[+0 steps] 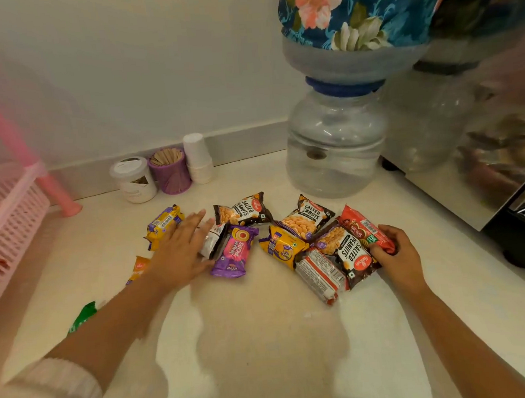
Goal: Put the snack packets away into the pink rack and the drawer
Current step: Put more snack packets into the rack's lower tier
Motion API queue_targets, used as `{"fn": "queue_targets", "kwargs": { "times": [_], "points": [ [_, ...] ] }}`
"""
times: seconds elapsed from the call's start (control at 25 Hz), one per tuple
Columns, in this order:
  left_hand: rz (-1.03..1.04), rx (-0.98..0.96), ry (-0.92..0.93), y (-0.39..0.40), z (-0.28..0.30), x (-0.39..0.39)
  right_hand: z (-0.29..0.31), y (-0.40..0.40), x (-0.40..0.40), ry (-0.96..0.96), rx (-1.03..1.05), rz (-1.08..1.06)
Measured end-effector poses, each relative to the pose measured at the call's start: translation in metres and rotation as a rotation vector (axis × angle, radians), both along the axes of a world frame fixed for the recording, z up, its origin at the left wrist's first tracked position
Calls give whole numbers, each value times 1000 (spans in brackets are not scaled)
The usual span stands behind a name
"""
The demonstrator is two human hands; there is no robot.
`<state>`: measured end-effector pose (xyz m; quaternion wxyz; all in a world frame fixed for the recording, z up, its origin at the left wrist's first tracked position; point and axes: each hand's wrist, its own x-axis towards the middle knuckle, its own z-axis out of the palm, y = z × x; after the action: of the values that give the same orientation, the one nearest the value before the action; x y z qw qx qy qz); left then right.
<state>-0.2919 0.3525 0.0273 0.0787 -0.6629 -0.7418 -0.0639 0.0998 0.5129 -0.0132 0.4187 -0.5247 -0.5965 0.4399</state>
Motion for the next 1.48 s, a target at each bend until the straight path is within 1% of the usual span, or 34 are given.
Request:
{"fn": "queue_targets", "kwargs": {
  "times": [0.08,0.16,0.24,0.36,0.48,0.64,0.76,0.84,0.92,1.0,1.12,1.2,1.32,1.4,1.48],
  "points": [
    [14,-210,13,10,-4,-13,0,-1,0,13,8,0],
    [35,-287,-49,16,-12,-14,1,-1,0,24,15,4],
    [56,-259,-73,15,-19,-9,0,-2,0,32,14,11],
    [89,-184,-40,10,-26,4,0,-1,0,46,5,20],
    [109,-155,-36,6,-23,9,-1,0,0,56,1,17],
    [111,-213,-100,6,-19,8,-1,1,1,65,0,-2],
    [64,-296,-71,9,-16,0,0,2,3,91,-6,-32],
    [55,-277,-80,9,-16,3,-1,3,6,124,-17,-31],
    [131,-186,-134,5,-18,16,1,2,7,166,-34,-34],
    [212,-128,-137,5,-17,29,4,2,7,214,-59,-58],
    [248,-157,-66,5,-16,36,7,2,8,225,-52,-87],
    [237,-185,-61,3,-19,38,8,2,7,249,-61,-93],
    [243,-178,-187,0,-17,41,8,5,8,234,-90,-101],
    [263,-142,-290,-1,-10,44,11,9,8,220,-119,-105],
    [294,-89,-407,-1,-1,47,16,12,6,251,-148,-116]
  ]
}}
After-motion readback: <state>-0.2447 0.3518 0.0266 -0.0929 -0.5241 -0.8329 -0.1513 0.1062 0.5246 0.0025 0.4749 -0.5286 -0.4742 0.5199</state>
